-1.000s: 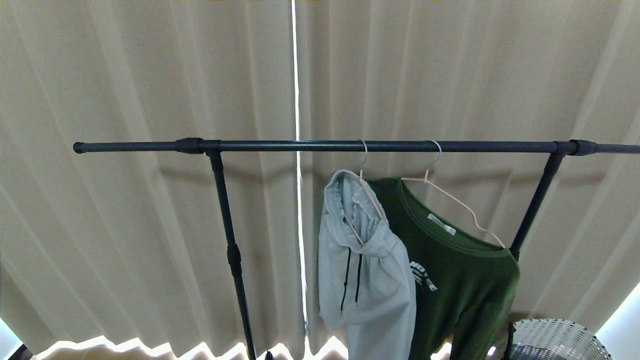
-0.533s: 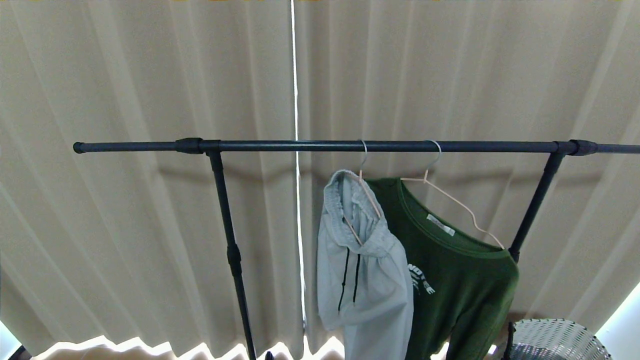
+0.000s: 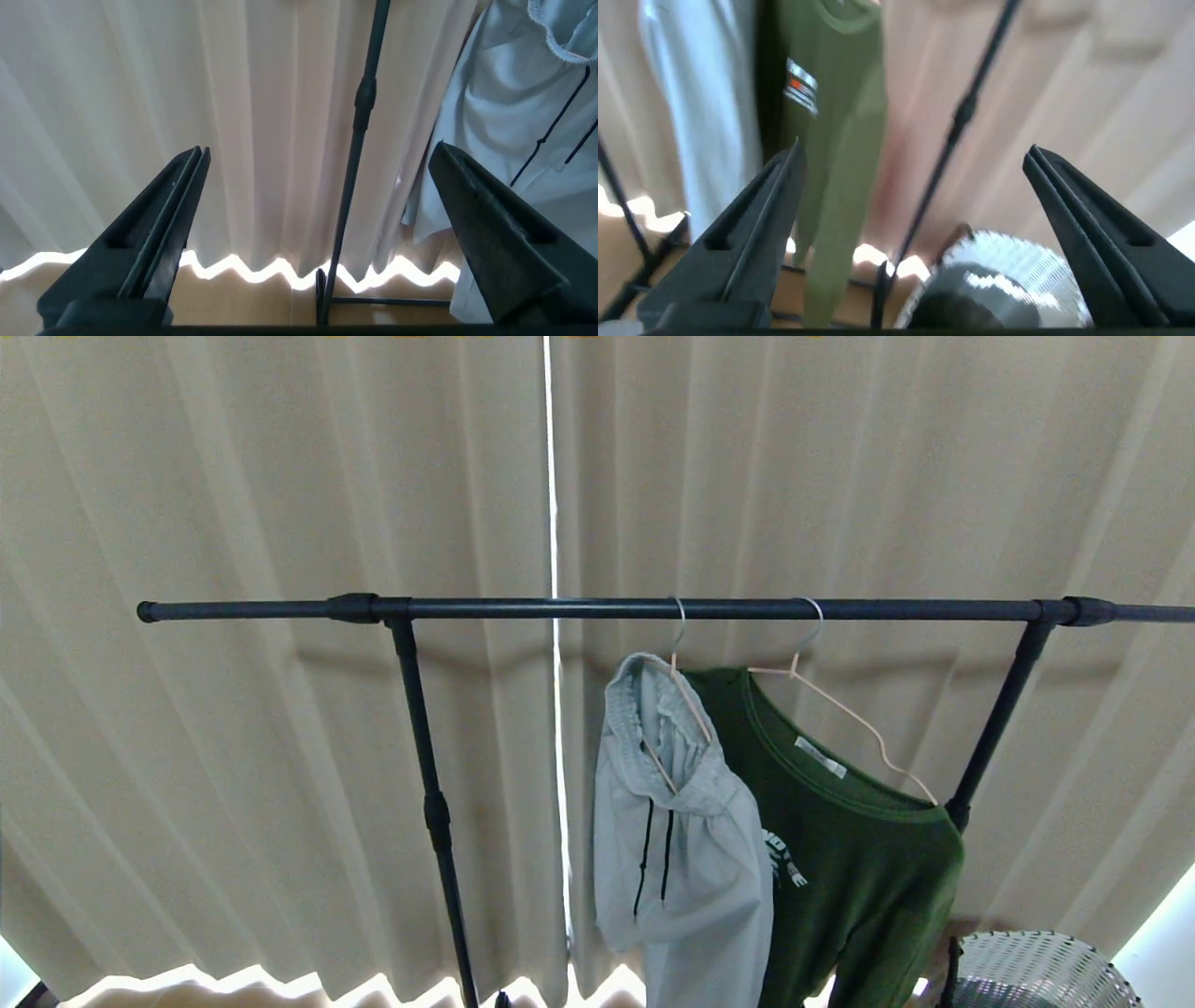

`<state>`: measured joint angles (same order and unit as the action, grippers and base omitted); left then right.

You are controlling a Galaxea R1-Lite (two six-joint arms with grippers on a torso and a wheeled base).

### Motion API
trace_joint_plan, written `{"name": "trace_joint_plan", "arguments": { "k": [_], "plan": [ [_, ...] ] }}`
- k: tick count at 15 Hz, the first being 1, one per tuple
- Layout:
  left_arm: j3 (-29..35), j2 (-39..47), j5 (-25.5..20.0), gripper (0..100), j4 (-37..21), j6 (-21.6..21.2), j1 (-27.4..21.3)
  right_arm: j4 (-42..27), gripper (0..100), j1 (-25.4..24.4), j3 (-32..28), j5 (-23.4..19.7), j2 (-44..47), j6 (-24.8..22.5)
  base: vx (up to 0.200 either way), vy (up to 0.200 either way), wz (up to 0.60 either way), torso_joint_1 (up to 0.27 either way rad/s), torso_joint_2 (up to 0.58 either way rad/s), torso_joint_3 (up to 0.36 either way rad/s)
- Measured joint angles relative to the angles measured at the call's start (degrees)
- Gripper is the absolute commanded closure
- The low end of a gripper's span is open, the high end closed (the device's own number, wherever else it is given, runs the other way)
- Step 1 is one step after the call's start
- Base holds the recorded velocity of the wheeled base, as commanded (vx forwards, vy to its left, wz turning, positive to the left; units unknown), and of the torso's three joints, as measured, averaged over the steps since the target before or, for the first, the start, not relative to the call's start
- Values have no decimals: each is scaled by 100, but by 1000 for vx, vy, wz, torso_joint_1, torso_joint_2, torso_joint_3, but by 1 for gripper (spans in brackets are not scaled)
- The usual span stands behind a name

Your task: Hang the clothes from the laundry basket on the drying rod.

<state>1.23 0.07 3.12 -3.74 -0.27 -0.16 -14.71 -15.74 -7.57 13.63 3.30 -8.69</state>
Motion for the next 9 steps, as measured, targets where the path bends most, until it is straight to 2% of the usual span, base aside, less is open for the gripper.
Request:
{"name": "trace_joint_plan", "arguments": {
  "k": [2, 6, 8, 9],
  "plan": [
    [0, 0, 2, 0, 2, 0, -2, -69, 0, 469, -66, 29, 282, -6, 0, 0, 0, 0, 0, 0],
    [0, 0, 2, 0, 2, 0, -2, -88, 0, 1863, -96, 88, 334, 7, 0, 0, 0, 0, 0, 0],
    [0, -2, 2, 0, 2, 2, -2, 271, 0, 2121, 27, 238, 236, 227, 0, 0, 0, 0, 0, 0],
    [0, -2, 2, 0, 5, 2, -2, 623, 0, 2149, 162, 9, 210, 383, 0, 0, 0, 0, 0, 0]
  ]
}}
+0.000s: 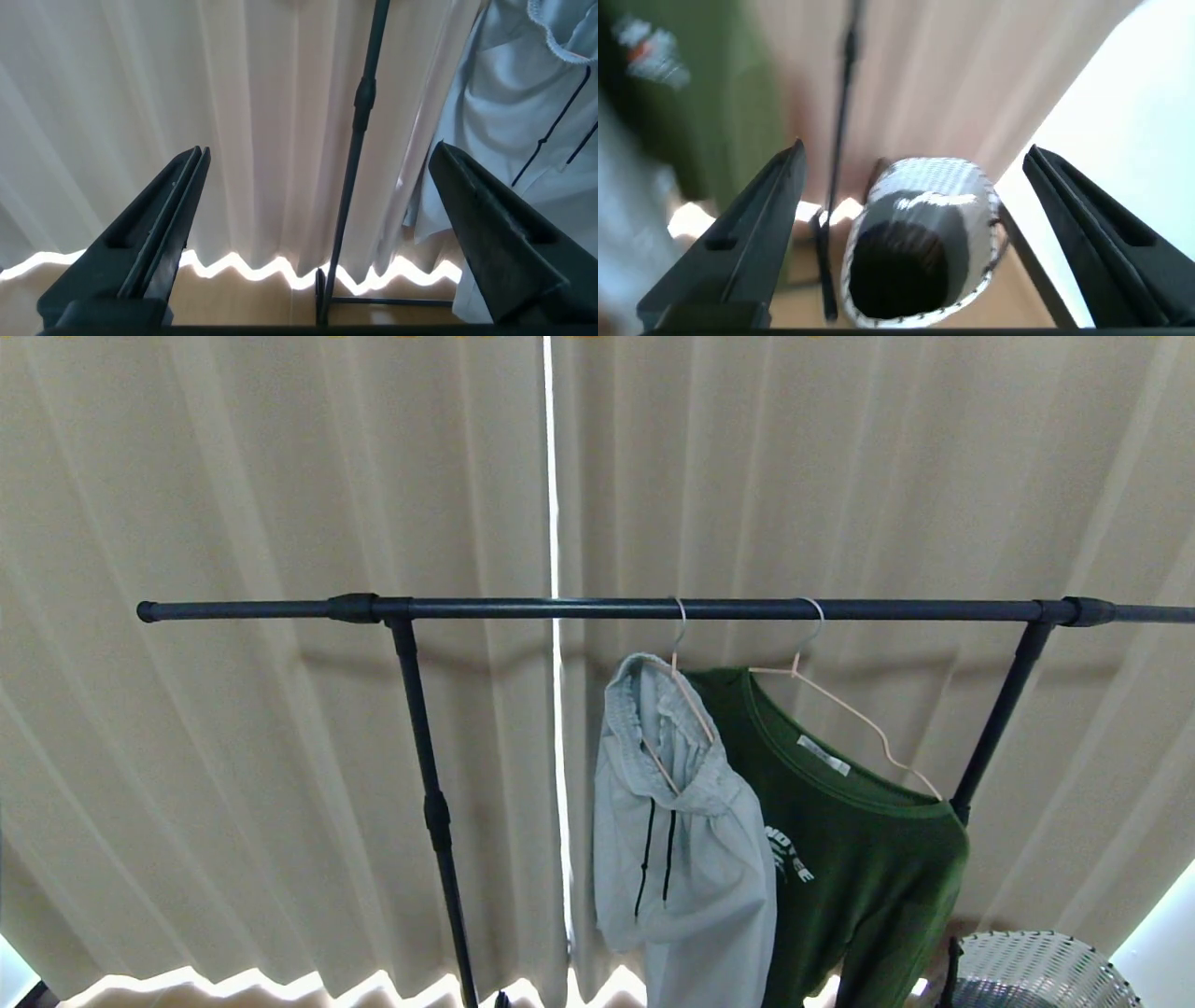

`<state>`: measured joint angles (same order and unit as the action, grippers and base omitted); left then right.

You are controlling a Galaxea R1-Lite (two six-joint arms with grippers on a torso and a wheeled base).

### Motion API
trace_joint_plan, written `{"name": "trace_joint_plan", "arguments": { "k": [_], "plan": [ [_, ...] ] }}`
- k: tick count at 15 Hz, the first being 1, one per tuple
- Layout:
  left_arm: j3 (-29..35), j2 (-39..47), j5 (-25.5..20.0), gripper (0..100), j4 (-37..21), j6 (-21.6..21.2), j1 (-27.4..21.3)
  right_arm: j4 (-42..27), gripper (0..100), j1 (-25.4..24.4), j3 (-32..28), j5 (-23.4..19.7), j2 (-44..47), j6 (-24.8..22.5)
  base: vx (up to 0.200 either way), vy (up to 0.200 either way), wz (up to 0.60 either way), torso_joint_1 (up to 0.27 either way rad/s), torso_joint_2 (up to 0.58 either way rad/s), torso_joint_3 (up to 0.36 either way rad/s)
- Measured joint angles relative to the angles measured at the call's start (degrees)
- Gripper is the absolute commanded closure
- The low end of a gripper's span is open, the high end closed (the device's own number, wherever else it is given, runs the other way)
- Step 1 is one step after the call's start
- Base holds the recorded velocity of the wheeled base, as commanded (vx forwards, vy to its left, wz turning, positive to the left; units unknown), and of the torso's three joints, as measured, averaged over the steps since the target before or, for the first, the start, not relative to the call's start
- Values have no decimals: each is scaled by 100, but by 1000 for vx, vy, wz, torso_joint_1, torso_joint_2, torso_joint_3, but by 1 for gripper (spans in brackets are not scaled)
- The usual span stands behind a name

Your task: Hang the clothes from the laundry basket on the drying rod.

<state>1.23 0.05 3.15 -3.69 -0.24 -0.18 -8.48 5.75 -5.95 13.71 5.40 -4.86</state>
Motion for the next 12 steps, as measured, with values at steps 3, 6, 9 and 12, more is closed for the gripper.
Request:
{"name": "trace_joint_plan", "arguments": {
  "k": [3, 6, 9, 12],
  "plan": [
    [0, 0, 0, 0, 2, 2, 2, 924, 0, -35, 463, -962, -39, 126, 0, 0, 0, 0, 0, 0],
    [0, 0, -2, 0, 2, 0, 0, 968, 0, -88, 579, -1126, -55, 134, 0, 0, 0, 0, 0, 0],
    [0, -2, 0, 0, 0, 2, 0, 913, 0, -140, 590, -1180, -67, 139, 0, 0, 0, 0, 0, 0],
    [0, -2, 0, 0, 2, 2, 0, 858, 0, -516, 592, -1757, -345, 139, 0, 0, 0, 0, 0, 0]
  ]
}}
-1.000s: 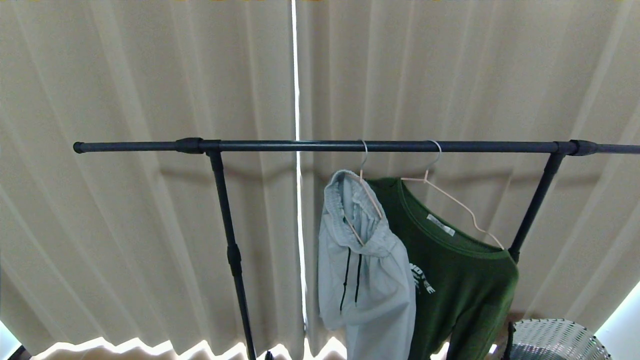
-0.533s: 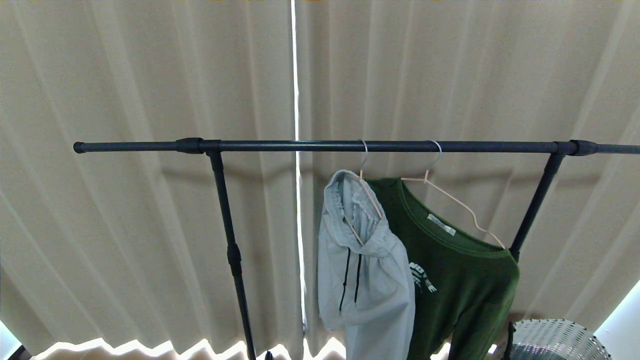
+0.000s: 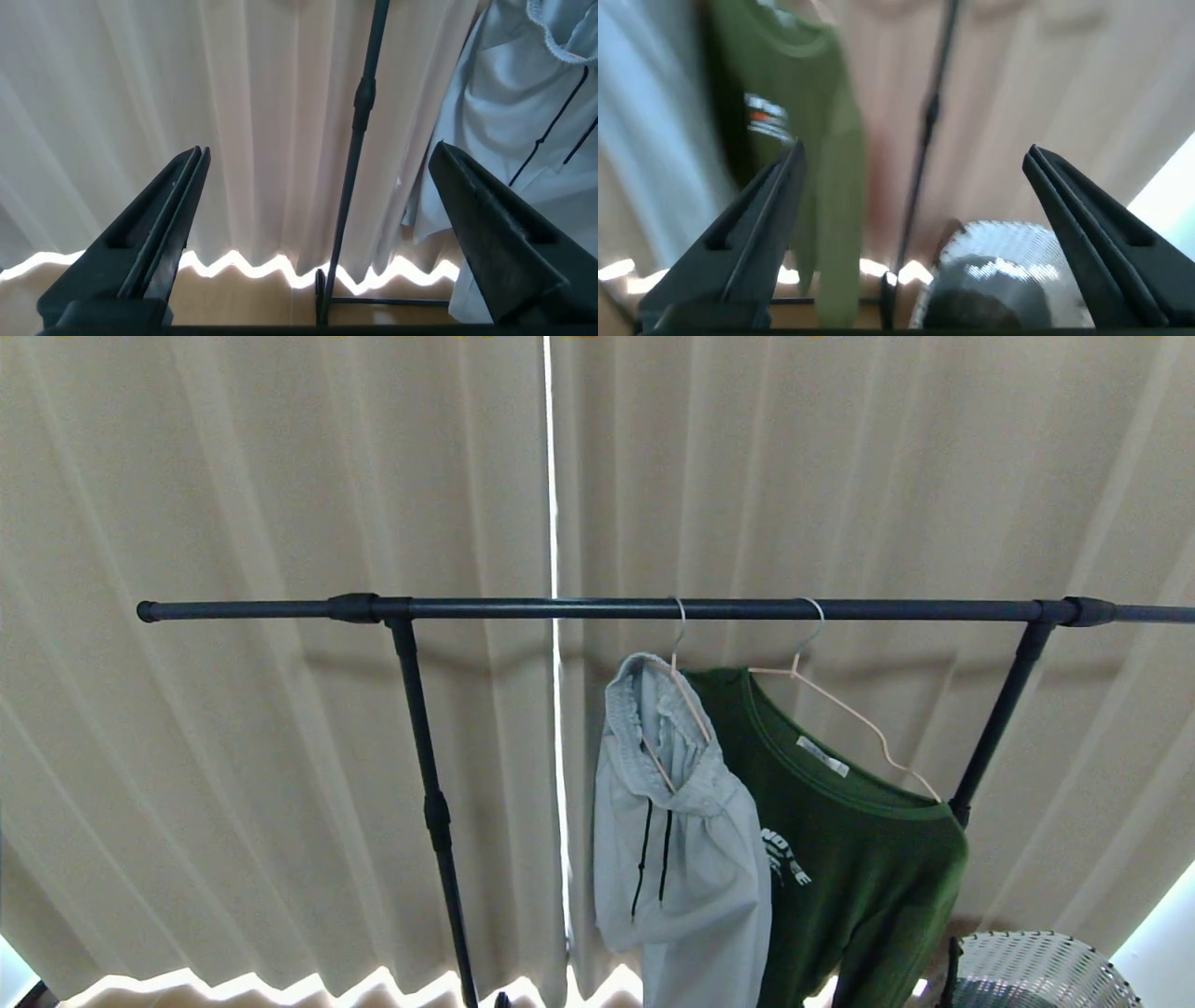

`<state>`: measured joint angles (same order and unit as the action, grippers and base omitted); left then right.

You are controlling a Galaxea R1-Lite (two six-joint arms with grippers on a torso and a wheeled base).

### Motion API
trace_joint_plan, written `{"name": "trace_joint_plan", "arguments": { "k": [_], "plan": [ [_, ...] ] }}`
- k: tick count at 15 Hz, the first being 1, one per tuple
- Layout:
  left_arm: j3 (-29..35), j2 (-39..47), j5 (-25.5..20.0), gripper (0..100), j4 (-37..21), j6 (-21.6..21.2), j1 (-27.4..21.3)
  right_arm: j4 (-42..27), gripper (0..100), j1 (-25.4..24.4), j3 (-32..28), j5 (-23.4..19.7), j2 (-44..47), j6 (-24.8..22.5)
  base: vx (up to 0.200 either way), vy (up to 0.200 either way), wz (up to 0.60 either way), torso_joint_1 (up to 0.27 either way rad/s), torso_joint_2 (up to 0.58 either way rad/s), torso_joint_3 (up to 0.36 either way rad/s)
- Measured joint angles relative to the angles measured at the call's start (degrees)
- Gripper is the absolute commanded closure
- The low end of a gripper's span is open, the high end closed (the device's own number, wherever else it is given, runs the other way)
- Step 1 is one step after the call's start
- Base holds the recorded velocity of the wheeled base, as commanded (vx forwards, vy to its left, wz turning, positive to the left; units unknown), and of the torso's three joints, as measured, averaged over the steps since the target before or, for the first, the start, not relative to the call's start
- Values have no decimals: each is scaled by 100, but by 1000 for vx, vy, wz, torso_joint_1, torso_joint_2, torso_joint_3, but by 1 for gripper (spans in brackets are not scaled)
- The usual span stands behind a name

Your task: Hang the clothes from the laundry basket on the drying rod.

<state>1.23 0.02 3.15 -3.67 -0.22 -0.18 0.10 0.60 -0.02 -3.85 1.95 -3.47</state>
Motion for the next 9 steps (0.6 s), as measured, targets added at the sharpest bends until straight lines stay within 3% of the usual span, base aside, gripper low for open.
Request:
{"name": "trace_joint_plan", "arguments": {
  "k": [9],
  "plan": [
    [0, 0, 0, 0, 15, 4, 0, -2, 0, -69, 2, 9, -184, 48, 0, 0, 0, 0, 0, 0]
  ]
}}
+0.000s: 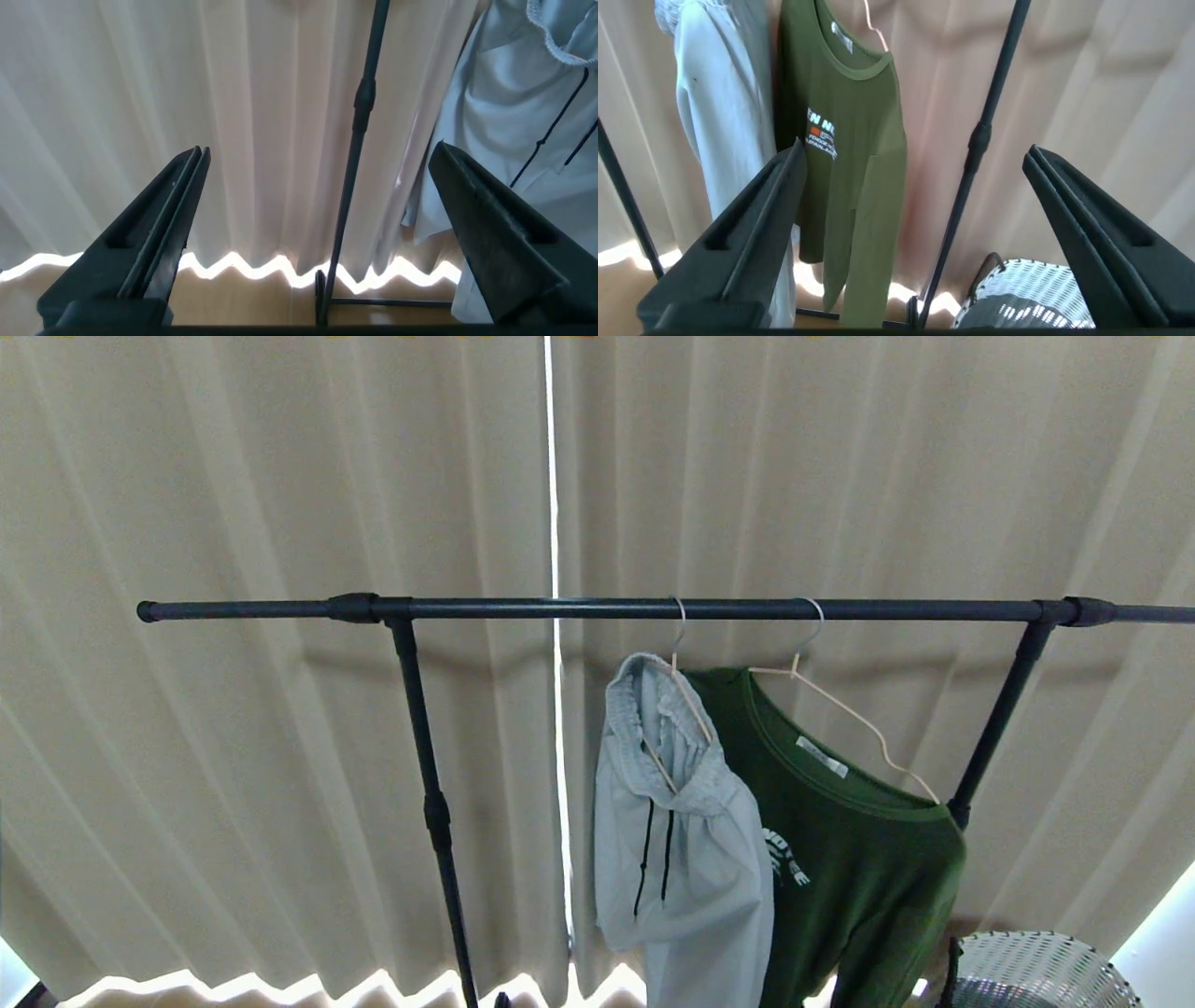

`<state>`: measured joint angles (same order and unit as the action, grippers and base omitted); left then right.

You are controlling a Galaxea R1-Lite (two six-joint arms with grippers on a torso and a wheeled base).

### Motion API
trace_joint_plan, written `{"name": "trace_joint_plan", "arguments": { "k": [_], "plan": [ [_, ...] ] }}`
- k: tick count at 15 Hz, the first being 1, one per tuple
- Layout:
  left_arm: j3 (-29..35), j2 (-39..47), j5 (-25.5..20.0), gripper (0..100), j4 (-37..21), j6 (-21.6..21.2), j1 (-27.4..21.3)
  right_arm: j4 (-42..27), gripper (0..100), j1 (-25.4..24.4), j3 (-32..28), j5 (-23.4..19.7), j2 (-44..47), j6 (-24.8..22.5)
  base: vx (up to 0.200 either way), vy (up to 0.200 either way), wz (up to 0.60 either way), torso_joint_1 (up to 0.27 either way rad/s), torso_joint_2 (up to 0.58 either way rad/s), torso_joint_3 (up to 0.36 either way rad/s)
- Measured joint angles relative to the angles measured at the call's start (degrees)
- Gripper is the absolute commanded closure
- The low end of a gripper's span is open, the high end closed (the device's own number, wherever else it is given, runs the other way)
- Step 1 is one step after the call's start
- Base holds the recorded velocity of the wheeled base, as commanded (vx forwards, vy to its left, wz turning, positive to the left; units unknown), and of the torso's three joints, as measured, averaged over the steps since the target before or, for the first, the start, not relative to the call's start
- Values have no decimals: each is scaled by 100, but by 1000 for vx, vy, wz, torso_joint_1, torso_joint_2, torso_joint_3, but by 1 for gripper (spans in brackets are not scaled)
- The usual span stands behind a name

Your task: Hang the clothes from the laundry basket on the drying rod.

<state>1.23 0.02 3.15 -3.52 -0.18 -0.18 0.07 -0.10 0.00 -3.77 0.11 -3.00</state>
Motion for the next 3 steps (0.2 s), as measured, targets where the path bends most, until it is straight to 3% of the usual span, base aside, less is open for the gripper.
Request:
{"name": "trace_joint_plan", "arguments": {
  "k": [3],
  "plan": [
    [0, 0, 0, 0, 0, 2, 0, 0, 0, 5, 0, 148, -1, 156, 0, 0, 0, 0, 0, 0]
  ]
}}
